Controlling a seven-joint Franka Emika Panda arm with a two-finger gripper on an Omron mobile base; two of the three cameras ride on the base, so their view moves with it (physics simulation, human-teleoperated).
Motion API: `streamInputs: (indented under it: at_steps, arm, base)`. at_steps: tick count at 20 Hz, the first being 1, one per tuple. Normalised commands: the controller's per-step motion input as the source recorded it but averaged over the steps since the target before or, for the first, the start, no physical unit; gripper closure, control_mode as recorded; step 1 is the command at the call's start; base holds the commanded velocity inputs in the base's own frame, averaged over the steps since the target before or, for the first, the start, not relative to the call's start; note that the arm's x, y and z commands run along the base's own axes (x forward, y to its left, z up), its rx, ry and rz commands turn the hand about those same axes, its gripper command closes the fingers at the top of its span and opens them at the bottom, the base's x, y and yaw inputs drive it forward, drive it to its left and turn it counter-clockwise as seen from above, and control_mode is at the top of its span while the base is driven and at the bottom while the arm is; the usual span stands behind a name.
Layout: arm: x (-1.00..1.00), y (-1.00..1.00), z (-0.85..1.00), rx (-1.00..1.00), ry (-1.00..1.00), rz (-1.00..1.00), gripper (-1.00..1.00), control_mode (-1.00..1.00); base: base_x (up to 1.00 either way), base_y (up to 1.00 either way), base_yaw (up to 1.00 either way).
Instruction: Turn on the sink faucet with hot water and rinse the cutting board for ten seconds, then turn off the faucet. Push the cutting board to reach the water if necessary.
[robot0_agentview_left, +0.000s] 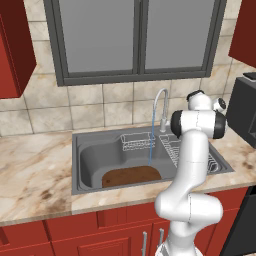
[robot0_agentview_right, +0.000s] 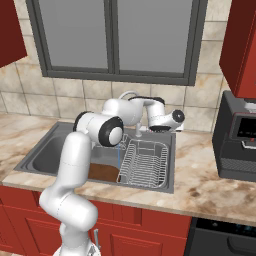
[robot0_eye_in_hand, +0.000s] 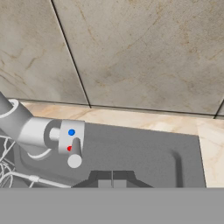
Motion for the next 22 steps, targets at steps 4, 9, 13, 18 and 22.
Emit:
streamInputs:
  at_steps: [4, 9, 13, 18, 22]
  arm:
    - [0.00, 0.00, 0.00, 0.00, 0.00, 0.00, 1.00, -1.00]
    - [0.00, 0.00, 0.00, 0.00, 0.00, 0.00, 1.00, -1.00]
    - [0.00, 0.00, 0.00, 0.00, 0.00, 0.00, 1.00, -1.00]
    - [0.00, 0.00, 0.00, 0.00, 0.00, 0.00, 1.00, -1.00]
    - [0.00, 0.00, 0.00, 0.00, 0.00, 0.00, 1.00, -1.00]
  base:
    - [0.00, 0.00, 0.00]
    - [0.00, 0.00, 0.00]
    - [0.00, 0.00, 0.00]
    - [0.00, 0.00, 0.00]
    - [0.00, 0.00, 0.00]
